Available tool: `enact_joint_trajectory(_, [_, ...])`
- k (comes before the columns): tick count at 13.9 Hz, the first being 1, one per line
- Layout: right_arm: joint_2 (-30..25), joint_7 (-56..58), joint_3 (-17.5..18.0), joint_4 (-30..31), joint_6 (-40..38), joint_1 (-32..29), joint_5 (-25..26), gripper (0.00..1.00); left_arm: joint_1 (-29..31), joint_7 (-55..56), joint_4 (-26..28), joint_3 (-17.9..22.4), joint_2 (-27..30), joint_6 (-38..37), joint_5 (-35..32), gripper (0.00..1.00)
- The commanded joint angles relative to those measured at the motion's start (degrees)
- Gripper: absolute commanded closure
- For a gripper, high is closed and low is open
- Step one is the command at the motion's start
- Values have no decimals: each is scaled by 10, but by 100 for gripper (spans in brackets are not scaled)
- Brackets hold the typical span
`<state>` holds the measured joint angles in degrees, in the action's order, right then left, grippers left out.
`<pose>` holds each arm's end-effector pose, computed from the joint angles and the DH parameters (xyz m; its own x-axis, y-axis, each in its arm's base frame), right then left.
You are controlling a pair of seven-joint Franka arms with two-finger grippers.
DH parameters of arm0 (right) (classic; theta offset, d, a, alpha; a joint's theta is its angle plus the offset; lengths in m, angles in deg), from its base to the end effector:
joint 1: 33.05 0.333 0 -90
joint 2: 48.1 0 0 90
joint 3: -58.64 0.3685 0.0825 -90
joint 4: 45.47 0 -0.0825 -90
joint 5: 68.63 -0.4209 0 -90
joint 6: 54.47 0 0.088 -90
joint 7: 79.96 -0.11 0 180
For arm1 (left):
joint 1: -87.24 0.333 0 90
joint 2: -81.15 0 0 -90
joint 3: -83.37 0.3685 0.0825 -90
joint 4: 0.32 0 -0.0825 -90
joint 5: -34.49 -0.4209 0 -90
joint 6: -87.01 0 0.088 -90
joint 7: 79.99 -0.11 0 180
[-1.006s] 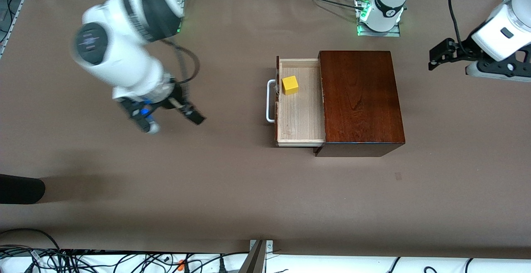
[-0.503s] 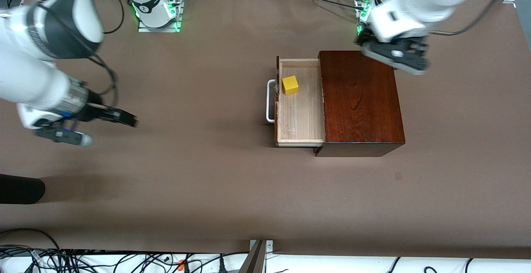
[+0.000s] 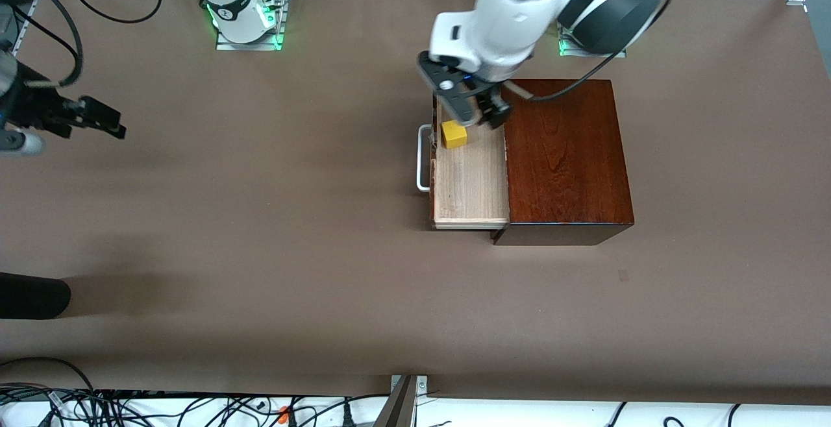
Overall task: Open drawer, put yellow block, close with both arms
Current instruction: 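Push the drawer front with the left gripper to close the drawer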
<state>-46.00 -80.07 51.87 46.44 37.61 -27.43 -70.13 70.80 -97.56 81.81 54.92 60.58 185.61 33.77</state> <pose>0.6057 -0.0080 0.6384 0.9992 -0.0230 -0.0335 -0.0237 -0.9995 -0.0217 0.5401 -0.4581 0.5464 0.4833 -0.8753 0.0178 -0.8659 -0.4749 0.1572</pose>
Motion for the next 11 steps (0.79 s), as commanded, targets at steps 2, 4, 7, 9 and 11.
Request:
enact_joint_trajectory(2, [-14,8,16,20,1,-20,8,0,-82,-135,-31,-2,-67,36,-95,0])
enact_joint_trajectory(4, [-18,8,18,20,-1,-25,7,0,-108,-209,-32,-1,-102,58,-122,0])
enact_joint_trajectory(7, [-33,8,28,26,0,-51,4,0,-122,-238,-33,0,-142,83,-142,0])
enact_joint_trajectory(9, [-40,12,29,31,-5,-61,3,0,-130,-237,-33,4,-162,89,-144,0])
enact_joint_trajectory(11, [-41,12,36,36,-15,-62,4,0,-132,-232,-33,2,-179,90,-179,0])
